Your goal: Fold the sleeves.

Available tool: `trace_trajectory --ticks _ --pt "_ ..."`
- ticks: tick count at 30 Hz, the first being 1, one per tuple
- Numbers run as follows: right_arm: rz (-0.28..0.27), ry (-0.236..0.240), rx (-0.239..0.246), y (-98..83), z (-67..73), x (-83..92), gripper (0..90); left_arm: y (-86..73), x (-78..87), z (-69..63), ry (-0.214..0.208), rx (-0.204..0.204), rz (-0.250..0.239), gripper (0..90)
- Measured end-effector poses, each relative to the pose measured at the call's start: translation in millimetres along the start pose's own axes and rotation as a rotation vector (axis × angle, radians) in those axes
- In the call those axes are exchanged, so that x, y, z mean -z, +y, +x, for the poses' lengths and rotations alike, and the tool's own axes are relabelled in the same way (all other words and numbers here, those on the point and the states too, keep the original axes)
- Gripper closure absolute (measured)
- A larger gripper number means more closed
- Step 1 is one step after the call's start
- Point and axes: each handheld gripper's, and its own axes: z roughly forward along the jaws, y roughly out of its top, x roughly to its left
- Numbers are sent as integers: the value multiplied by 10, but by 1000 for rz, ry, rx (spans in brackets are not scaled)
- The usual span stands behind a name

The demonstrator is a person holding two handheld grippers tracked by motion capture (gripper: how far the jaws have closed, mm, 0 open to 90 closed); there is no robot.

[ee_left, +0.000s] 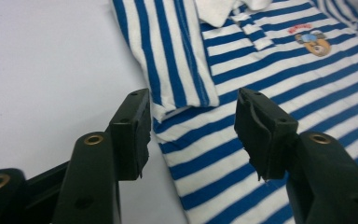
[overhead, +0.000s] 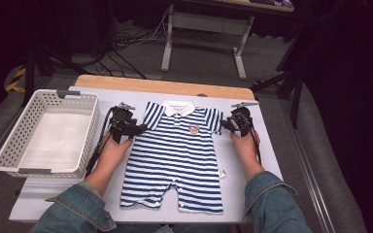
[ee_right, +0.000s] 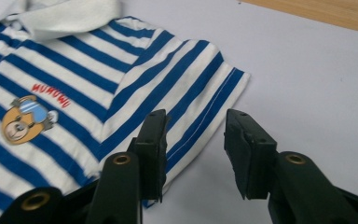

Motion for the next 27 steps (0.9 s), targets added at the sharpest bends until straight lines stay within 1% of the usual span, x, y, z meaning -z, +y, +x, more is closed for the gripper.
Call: trace_trajectory --ticks 1,6,7,8,9,10,11,12,13,14,16,17,18,20,21,22,25,27 --pt "-4 1 -17 -2 -19 -52 623 -17 24 -11 0 -5 -6 448" --pt "5 4 -22 -9 -23 -137 623 -91 105 -45 -6 -28 -22 427" --pt "27 12 -34 -19 -16 -167 648 -126 124 -58 -14 -32 -28 421" --pt "39 18 -25 -26 -15 -189 659 -126 124 -58 -14 -32 -28 420" --pt "41 12 -22 -28 -6 -192 685 -141 135 -60 -19 -32 -25 417" --pt "41 12 -22 -28 -6 -192 685 -152 145 -58 -23 -30 -21 417" --pt "42 37 -33 -22 -12 -196 799 -169 163 -54 -28 -26 -29 416" --pt "42 37 -33 -22 -12 -196 799 -179 175 -52 -32 -21 -35 416" --pt "47 73 -33 -13 -8 -208 866 -182 187 -50 -34 -23 -39 420" --pt "47 73 -33 -13 -8 -208 866 -181 197 -53 -33 -26 -34 420" --pt "56 68 -12 9 -2 -212 878 -181 224 -55 -32 -30 -45 419" --pt "57 62 -6 20 -5 -210 880 -184 238 -62 -42 -27 -46 419" --pt "47 47 0 33 -18 -201 880 -188 240 -69 -39 -36 -48 418" --pt "27 41 -12 52 -52 -178 880 -204 240 -87 -38 -47 -37 414" --pt "20 36 -10 63 -66 -170 880 -214 235 -89 -39 -49 -37 412" --pt "25 36 -15 83 -82 -157 880 -220 233 -92 -41 -47 -34 412" --pt "23 36 -22 90 -78 -139 880 -225 237 -101 -37 -50 -33 407" --pt "13 28 -10 104 -45 -104 878 -222 253 -104 -38 -52 -42 402"
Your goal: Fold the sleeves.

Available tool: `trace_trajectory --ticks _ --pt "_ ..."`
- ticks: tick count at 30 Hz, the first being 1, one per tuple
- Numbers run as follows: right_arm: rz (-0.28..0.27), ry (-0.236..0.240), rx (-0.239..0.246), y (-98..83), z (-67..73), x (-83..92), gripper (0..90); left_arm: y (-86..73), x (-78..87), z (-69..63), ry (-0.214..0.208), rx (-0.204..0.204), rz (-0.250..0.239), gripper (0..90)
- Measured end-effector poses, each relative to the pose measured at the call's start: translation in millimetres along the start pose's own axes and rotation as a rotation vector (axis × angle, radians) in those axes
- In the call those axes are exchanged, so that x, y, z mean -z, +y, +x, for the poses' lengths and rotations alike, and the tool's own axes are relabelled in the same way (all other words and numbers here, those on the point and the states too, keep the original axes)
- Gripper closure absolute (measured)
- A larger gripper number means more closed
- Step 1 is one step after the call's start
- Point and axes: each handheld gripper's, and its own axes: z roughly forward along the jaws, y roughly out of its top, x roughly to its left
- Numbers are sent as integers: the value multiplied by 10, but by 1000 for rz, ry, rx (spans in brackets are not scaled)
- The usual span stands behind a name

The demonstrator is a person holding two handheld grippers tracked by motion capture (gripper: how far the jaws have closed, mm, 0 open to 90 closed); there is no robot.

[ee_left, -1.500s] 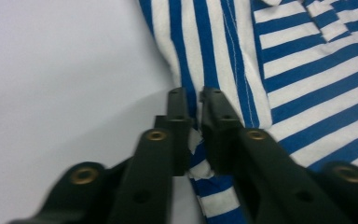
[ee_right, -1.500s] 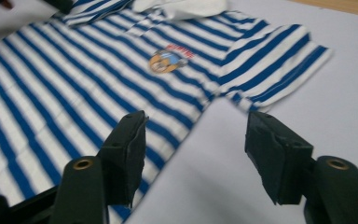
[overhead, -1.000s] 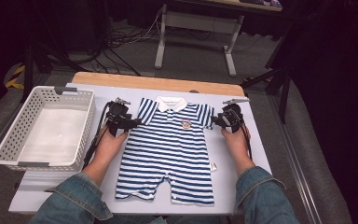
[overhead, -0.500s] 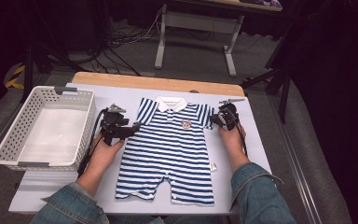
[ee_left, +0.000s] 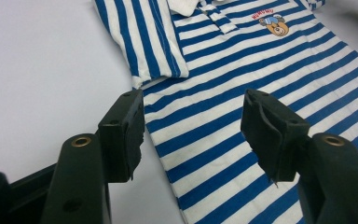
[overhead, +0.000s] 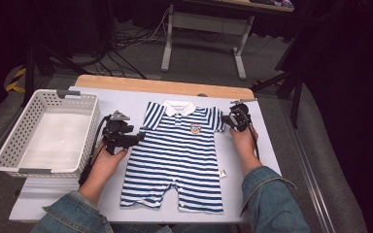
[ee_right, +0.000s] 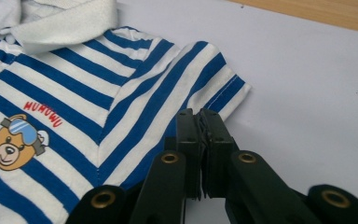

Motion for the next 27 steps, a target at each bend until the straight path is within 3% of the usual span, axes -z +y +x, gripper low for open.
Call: trace_trajectory --ticks 3,7,10,21,27 --pt "-29 -12 44 39 117 76 876 5 26 -15 -1 -7 -8 399" --pt "-73 23 96 125 347 143 873 -1 38 -33 0 -12 -10 390" --pt "-77 33 108 145 413 126 873 -2 55 -46 3 -20 -14 386" --pt "-49 112 116 202 634 -108 868 -1 46 -53 -12 -24 -16 376" --pt "-23 198 78 177 584 -132 735 -2 38 -36 -21 -20 -16 367"
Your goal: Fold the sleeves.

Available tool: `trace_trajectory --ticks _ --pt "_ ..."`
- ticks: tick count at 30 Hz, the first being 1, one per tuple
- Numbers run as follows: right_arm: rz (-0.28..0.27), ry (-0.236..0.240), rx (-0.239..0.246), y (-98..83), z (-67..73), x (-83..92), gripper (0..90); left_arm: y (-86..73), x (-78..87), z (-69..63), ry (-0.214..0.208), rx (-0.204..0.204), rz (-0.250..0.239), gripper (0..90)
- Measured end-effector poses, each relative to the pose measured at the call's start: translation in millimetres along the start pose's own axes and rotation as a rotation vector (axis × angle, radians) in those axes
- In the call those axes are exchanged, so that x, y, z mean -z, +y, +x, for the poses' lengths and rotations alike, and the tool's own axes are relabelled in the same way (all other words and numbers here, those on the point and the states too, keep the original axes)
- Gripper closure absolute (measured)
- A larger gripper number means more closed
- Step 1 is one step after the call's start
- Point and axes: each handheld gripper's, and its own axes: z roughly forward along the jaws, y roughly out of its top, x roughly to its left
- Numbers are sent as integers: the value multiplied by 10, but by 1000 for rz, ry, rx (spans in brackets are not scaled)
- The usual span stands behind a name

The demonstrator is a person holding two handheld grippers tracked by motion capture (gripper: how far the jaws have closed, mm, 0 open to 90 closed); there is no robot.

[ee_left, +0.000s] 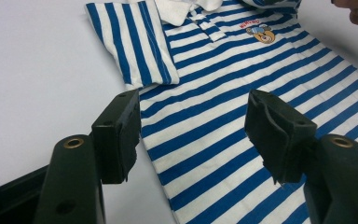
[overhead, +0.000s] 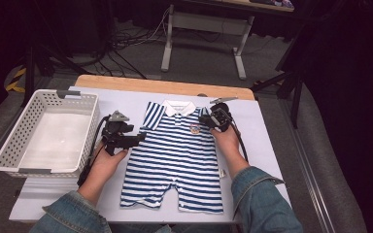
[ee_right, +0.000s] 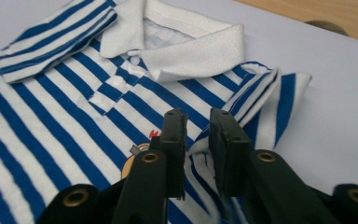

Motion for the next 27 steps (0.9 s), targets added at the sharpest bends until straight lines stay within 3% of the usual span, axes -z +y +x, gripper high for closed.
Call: trace_trajectory --ticks 2,3,7,10,13,20,26,27 --pt "-30 37 -35 -13 -60 113 717 -2 -9 -4 3 -3 3 362" --pt "-74 45 -48 -41 -114 237 719 -3 -9 -5 1 -1 3 361" --pt "-120 7 -77 -120 -241 429 754 1 -6 -13 -3 8 -5 360" --pt "-88 -66 -129 -223 -403 504 783 4 -8 -13 -7 12 -10 360" --pt "-41 -67 -154 -321 -496 453 787 4 -14 -17 -10 9 -11 360" --pt "-4 4 -81 -332 -305 281 733 -1 -29 -13 -9 6 -4 349" --pt "56 -33 -1 -336 -188 188 699 1 -24 -1 -8 7 -4 341" --pt "74 -56 35 -339 -154 164 688 0 -28 -3 -9 7 -4 338"
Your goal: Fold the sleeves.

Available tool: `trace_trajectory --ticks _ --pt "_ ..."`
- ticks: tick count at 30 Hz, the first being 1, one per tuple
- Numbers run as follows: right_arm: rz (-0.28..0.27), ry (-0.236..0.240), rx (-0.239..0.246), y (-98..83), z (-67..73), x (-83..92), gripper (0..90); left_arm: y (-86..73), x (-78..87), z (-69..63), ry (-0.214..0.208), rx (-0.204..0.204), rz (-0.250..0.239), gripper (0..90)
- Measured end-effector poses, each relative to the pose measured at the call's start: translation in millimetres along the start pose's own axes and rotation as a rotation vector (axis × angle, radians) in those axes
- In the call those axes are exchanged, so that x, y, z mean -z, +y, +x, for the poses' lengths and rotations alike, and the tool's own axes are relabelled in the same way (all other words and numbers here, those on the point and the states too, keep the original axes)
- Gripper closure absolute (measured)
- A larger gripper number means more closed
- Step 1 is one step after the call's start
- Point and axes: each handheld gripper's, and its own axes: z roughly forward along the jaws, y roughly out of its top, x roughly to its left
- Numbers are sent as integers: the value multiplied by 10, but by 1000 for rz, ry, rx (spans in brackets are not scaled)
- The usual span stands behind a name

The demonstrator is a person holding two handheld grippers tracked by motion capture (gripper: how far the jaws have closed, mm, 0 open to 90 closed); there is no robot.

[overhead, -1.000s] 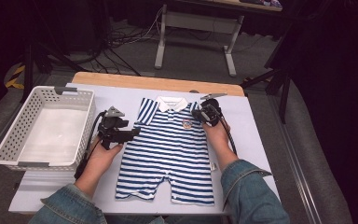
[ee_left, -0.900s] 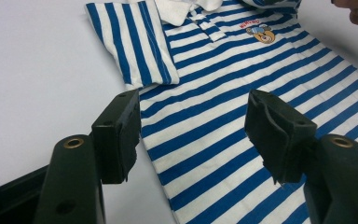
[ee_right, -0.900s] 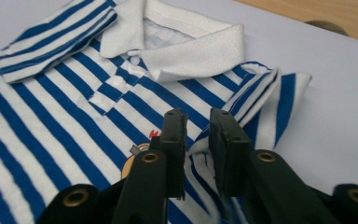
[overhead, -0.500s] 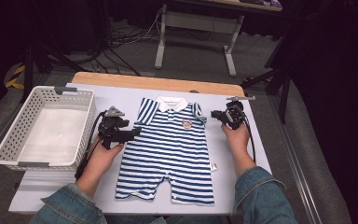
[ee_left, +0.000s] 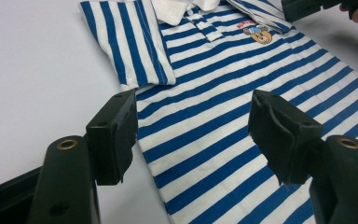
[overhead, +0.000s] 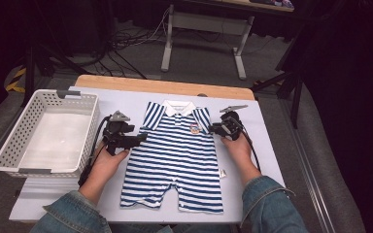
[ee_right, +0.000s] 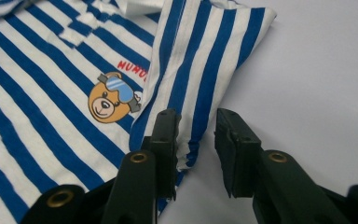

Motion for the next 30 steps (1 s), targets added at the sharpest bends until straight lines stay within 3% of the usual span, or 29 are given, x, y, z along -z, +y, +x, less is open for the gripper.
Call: trace_trajectory --ticks 4,11,17,22,25,30 --pt "8 -22 29 7 20 -23 680 -2 -22 -9 -9 -9 3 324" --pt "6 -36 14 -3 3 -25 569 45 -87 4 -24 -38 -21 236" --pt "-81 -13 20 59 12 197 470 220 -233 39 -42 -70 12 162" --pt "-77 3 5 143 -3 332 411 405 -334 94 -65 -59 12 121" --pt "-87 3 4 174 -33 377 404 488 -404 100 -40 -85 28 120" --pt "-102 -25 -6 279 -75 421 421 611 -515 165 -8 -85 58 138"
